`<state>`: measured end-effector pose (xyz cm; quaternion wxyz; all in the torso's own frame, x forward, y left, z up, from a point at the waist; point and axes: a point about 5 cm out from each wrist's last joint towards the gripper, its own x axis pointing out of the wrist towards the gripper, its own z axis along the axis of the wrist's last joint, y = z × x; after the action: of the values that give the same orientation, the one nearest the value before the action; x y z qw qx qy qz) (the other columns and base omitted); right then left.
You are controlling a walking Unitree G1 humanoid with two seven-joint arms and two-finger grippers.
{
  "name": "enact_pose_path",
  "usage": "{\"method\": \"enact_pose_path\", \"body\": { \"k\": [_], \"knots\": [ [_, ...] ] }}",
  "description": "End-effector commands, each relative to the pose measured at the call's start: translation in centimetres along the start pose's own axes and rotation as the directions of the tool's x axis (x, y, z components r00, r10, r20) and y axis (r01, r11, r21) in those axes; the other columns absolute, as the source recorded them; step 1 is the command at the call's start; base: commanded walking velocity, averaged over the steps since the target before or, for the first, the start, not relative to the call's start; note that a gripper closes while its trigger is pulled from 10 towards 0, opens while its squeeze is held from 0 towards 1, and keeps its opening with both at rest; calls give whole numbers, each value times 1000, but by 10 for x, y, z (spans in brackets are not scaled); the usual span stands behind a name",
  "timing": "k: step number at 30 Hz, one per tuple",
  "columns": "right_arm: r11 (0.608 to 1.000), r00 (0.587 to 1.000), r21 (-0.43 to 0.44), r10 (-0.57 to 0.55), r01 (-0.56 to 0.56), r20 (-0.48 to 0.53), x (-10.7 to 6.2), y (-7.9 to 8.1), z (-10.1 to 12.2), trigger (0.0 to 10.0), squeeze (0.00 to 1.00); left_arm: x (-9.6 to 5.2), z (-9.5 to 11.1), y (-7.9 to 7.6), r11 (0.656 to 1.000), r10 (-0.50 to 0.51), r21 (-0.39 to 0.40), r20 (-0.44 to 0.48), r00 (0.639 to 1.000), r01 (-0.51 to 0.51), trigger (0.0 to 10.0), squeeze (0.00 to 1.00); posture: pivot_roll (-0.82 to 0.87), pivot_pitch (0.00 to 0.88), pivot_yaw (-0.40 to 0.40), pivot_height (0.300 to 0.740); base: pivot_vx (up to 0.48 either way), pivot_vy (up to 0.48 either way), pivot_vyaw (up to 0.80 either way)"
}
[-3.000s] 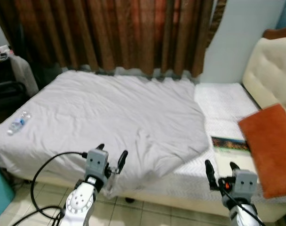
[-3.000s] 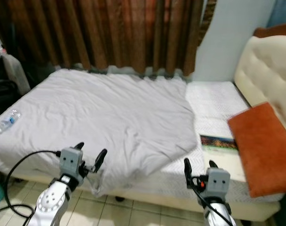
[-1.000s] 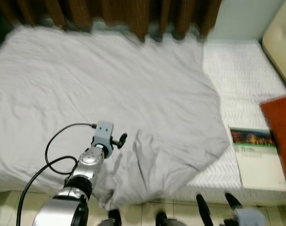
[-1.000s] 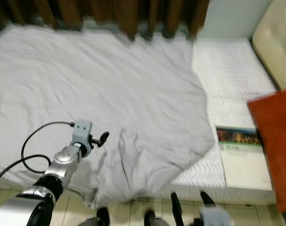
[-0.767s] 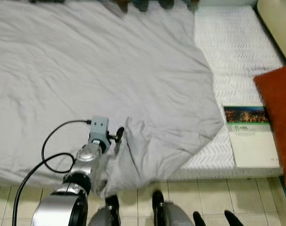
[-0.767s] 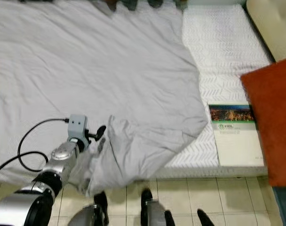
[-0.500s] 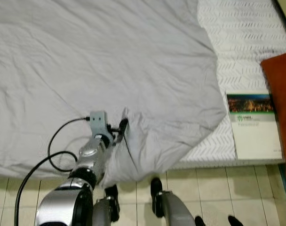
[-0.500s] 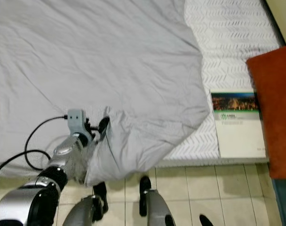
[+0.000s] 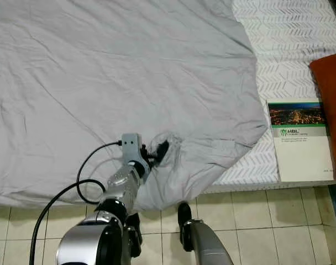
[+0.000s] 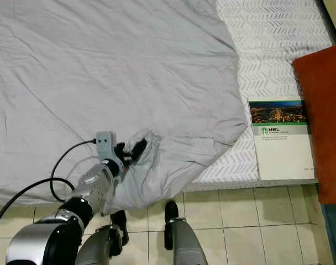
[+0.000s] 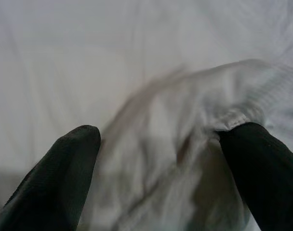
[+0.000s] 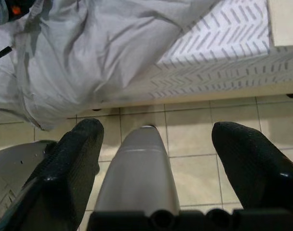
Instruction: Clean up the room
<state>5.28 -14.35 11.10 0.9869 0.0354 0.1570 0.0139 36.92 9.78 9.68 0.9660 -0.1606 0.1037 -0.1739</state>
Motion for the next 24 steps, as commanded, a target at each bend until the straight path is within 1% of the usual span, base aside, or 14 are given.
{"method": "enact_pose_path", "body": {
  "k": [1,2,4,5,9,11,14,15,18,19,20,21,22,24],
  "knots": [
    [1000,999,-3,0,0,-48,-7,1,-5,10000,0,-13,-43,3,997,37,-65,-162,986,-48,10000,0,-452,687,-43,740,0,0,0],
    [1000,999,-2,0,0,-50,-8,2,-5,10000,0,-14,-45,5,994,53,-85,-171,984,-68,2863,0,-457,685,-45,740,0,0,0],
    [1000,999,-1,0,0,-51,-9,2,-5,10000,0,-15,-46,6,992,62,-96,-175,983,-80,2863,0,-457,685,-45,740,0,0,0],
    [1000,999,-1,-1,1,-54,-9,2,-5,10000,0,-15,-47,7,989,79,-114,-174,982,-99,0,0,-461,684,-47,740,0,0,0],
    [1000,998,-4,-10,10,-60,-12,0,-4,10000,0,-14,-43,8,984,101,-128,-167,981,-123,0,0,-450,699,-42,740,0,0,0],
    [1000,997,-9,-22,22,-70,-16,-5,-5,10000,0,-12,-43,5,991,80,-93,-167,983,-96,0,0,-448,690,-39,740,0,0,0],
    [999,996,-9,-34,33,-79,-16,-7,-8,10000,0,-13,-44,4,996,68,-43,-170,983,-76,0,0,-436,683,-31,740,0,0,0],
    [999,996,-8,-35,34,-81,-15,-8,-10,10000,0,-13,-43,4,997,69,-6,-168,983,-71,0,0,-423,676,-25,740,0,0,0],
    [999,995,7,-38,39,-93,-11,-8,-18,10000,0,-14,-41,6,997,50,67,-159,986,-40,0,0,-393,652,-12,740,0,0,0],
    [999,995,16,-37,38,-98,-8,-9,-21,10000,0,-15,-42,7,993,41,119,-162,986,-21,0,0,-374,629,-3,740,0,0,0],
    [999,994,25,-33,35,-102,-6,-8,-24,10000,0,-17,-43,8,989,24,151,-165,986,1,0,0,-365,616,2,740,0,0,0],
    [999,994,32,-25,29,-102,-5,-8,-25,10000,0,-18,-43,9,980,8,196,-170,985,26,0,0,-356,600,6,740,0,0,0],
    [999,994,37,-19,23,-103,-1,-10,-28,10000,0,-21,-45,12,971,-3,235,-174,985,45,0,0,-335,559,12,740,0,0,0],
    [999,995,49,-19,24,-100,9,-15,-33,10000,0,-25,-44,18,952,-5,301,-171,985,57,0,0,-313,514,15,740,0,0,0]
  ]
}}
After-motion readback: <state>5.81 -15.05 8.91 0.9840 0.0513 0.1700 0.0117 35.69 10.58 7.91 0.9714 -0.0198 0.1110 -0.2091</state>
